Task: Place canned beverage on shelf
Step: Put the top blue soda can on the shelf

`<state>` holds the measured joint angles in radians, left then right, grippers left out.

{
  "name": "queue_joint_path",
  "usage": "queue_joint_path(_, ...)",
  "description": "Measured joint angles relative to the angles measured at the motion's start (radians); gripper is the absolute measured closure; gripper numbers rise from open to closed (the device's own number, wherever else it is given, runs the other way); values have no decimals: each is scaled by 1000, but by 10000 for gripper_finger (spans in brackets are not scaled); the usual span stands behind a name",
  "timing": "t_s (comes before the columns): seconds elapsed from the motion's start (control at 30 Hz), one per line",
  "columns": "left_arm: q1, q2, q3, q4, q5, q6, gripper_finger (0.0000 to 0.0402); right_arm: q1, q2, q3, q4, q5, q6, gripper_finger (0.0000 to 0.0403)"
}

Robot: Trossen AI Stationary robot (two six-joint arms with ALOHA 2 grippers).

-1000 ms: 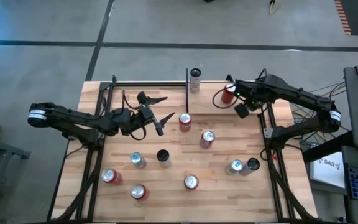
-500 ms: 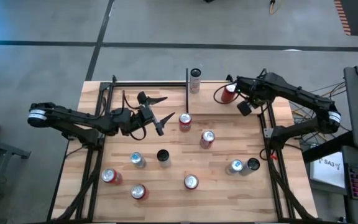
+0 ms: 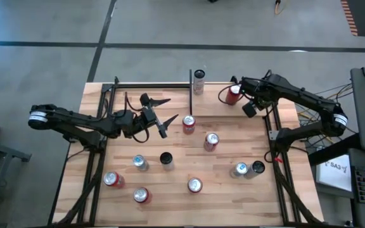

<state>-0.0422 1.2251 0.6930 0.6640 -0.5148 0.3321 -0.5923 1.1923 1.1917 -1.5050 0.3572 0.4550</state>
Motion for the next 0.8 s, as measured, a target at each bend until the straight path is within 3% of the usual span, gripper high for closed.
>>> queue_joint_path(0.8, 0, 0, 0, 1, 0, 0, 91, -17, 0, -39, 135, 99, -64, 394)
